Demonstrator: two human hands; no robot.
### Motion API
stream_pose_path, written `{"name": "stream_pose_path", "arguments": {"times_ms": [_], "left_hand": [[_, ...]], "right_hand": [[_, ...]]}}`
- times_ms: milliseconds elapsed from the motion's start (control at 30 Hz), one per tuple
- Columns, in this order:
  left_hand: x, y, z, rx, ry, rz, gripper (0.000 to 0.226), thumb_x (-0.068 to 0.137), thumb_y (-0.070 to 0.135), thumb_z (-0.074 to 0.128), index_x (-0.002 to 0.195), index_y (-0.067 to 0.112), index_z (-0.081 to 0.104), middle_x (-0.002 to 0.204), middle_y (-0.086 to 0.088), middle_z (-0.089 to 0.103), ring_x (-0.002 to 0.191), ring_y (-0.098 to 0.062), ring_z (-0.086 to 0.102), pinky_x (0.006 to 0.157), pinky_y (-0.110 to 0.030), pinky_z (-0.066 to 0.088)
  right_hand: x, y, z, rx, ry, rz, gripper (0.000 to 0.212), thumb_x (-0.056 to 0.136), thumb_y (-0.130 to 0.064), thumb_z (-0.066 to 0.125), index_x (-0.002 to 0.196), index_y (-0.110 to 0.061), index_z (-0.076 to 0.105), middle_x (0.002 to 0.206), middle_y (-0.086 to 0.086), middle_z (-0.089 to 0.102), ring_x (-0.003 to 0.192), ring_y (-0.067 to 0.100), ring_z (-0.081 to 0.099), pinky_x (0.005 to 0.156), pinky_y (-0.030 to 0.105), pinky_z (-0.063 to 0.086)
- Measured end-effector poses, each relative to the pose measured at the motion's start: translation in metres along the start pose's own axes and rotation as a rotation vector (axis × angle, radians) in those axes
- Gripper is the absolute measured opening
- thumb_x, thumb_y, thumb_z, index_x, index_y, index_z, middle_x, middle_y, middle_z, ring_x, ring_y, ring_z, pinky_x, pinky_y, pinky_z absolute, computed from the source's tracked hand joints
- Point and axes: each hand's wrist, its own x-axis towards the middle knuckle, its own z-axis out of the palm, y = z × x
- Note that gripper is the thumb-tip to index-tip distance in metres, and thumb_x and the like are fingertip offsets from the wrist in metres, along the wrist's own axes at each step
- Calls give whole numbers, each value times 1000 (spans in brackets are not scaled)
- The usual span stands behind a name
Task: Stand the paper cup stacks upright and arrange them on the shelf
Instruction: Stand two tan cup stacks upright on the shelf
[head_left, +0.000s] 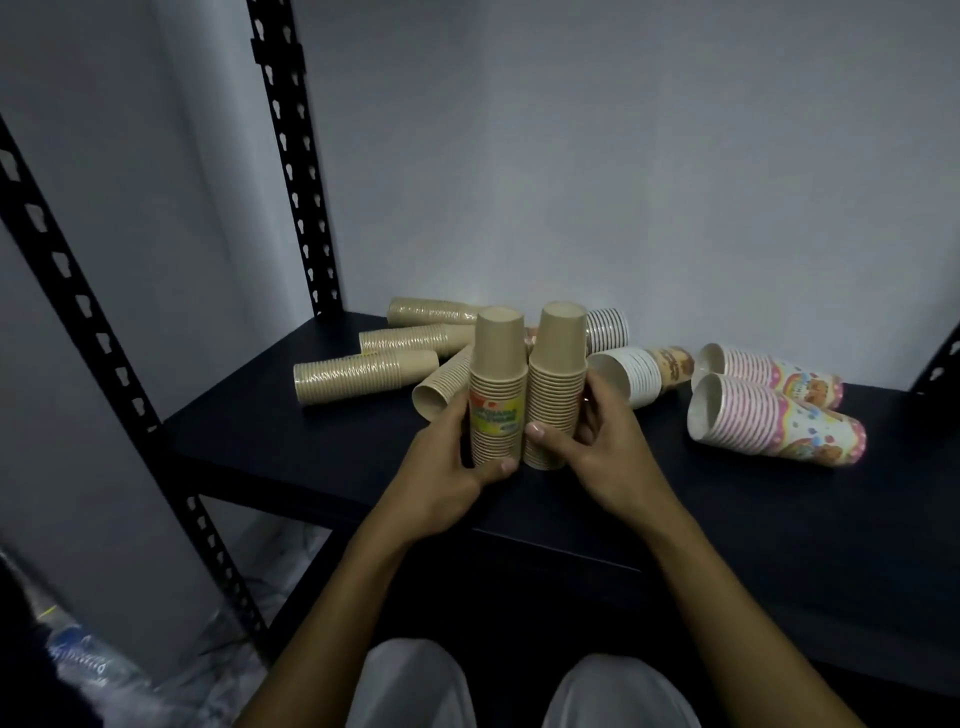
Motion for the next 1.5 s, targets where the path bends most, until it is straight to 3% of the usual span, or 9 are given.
{"name": "stream_pose_path", "arguments": {"times_ms": [200, 400, 567, 733, 900, 1167, 1267, 1367, 1500], "left_hand": [[-1, 4, -4, -74, -24, -7, 79, 82, 16, 84, 148, 30, 43, 139, 17, 61, 128, 3, 56, 111, -32, 46], [-1, 2, -8, -221, -10, -28, 62, 88, 4, 74, 144, 14, 48, 136, 5, 65, 127, -6, 61, 109, -30, 48], [0, -1, -8, -236, 8, -23, 59, 87, 1, 74, 140, 12, 51, 133, 2, 67, 123, -7, 64, 105, -27, 51], [-2, 0, -8, -237, 20, -22, 59, 85, 2, 76, 139, 11, 52, 130, 0, 69, 120, -9, 66, 104, -28, 52], [-6, -1, -7, -240, 28, -22, 62, 85, 5, 78, 140, 14, 51, 130, 1, 69, 121, -10, 65, 105, -33, 51], [-6, -2, -7, -228, 13, -18, 60, 84, 6, 79, 138, 13, 53, 130, -1, 69, 120, -11, 66, 105, -35, 52], [-7, -1, -7, -248, 16, -15, 59, 83, 4, 79, 136, 14, 55, 127, 1, 70, 118, -8, 67, 103, -29, 53], [-6, -3, -8, -258, 14, -16, 59, 82, 3, 79, 135, 14, 56, 128, 0, 70, 120, -11, 66, 105, -33, 52], [-7, -3, -8, -260, 13, -10, 59, 82, 5, 80, 136, 14, 56, 128, -2, 70, 121, -13, 66, 108, -38, 50]], "right_hand": [[-3, 0, -4, 36, -71, 75, 60, 84, -13, 82, 136, -21, 53, 132, -6, 68, 125, 12, 64, 108, 43, 51], [-6, 0, -16, 131, -197, 193, 65, 85, 11, 71, 142, -14, 52, 138, 0, 66, 130, 14, 61, 114, 42, 45], [-12, 0, -13, -22, -115, 129, 60, 78, -7, 85, 130, -18, 58, 128, -2, 71, 118, 12, 68, 105, 40, 54], [-14, -2, -13, -54, -135, 124, 74, 74, -22, 90, 138, -26, 54, 132, -7, 68, 121, 10, 66, 105, 39, 53], [-16, -3, -12, -30, -166, 132, 66, 80, -12, 85, 138, -22, 55, 134, -5, 68, 126, 13, 64, 111, 45, 48], [-17, -5, -4, -126, -144, 98, 74, 76, -25, 90, 139, -27, 51, 133, -9, 67, 123, 8, 64, 107, 40, 52], [-17, -7, -9, -57, -163, 131, 73, 77, -21, 89, 140, -28, 52, 134, -8, 67, 125, 12, 64, 108, 43, 51], [-18, -6, -9, -55, -158, 124, 67, 81, -11, 83, 139, -26, 54, 133, -8, 68, 125, 11, 64, 110, 44, 50], [-18, -5, -6, -95, -106, 105, 66, 78, -18, 87, 135, -25, 56, 131, -9, 68, 124, 9, 64, 109, 42, 51]]}}
